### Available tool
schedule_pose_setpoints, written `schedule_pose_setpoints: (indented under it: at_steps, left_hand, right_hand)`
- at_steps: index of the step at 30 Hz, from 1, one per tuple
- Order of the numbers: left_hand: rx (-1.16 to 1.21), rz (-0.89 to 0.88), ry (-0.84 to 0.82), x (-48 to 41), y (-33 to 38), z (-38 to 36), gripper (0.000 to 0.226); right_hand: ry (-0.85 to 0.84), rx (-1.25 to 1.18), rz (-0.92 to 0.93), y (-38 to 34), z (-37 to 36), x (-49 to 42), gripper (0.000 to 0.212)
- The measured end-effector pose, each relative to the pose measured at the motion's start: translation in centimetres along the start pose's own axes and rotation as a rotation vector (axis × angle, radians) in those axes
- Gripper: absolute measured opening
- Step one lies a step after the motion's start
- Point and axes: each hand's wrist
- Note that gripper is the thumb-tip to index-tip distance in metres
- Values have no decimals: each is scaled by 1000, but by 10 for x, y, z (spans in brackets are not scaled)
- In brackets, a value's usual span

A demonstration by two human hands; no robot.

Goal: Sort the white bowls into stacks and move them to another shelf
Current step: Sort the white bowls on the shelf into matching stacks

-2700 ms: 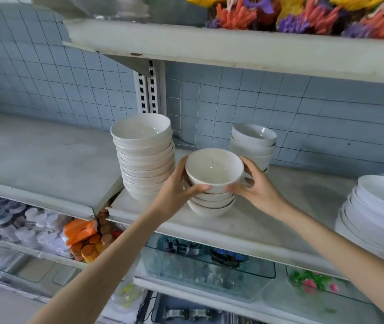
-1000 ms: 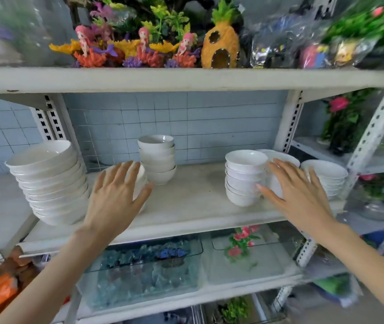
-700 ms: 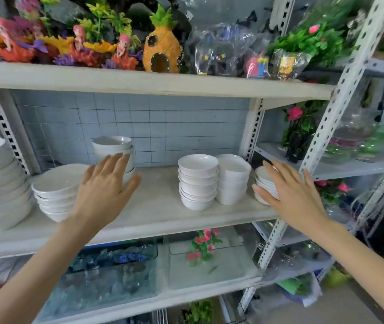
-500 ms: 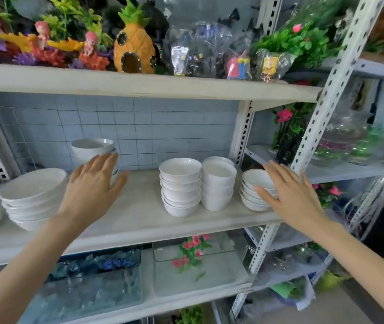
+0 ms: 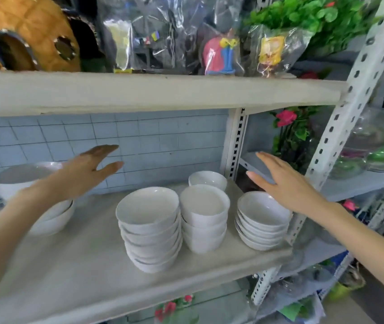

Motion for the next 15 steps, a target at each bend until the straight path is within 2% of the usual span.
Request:
schedule_pose_setpoints:
  at_steps: [2,5,7,10,13,15]
  left_hand:
    - [40,-13,-97,-25,8,-4,59]
    - [159,-27,-227,-57,21,-16,60]
    - [227,-29,-332,-73,32,-31,57]
    - [294,-56,-473,-96,48,-62,72]
    - [214,-38,-572,-121,59,-99,63]
    - [144,-39,-622,-136,67,-120,72]
  right_hand:
    - [-24,-51,-13,14,-3,-17,87]
    - [-58,-190,-34,33,-12,-39,79]
    - [-129,-323,-87,44,-22,-53,83]
    - [-262,-488,-140,61,-43,-72,95]
    - [-403,-578,-144,74,-63,-89,76]
    - [-467,-541,-111,76,-77,-99,72]
Point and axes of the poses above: each hand's wrist, its own x-axis away from the middle knuckle, its own z-axis out of the back of the hand, y = z × x, and after that the axes turned 14 degrees about z, right-handed
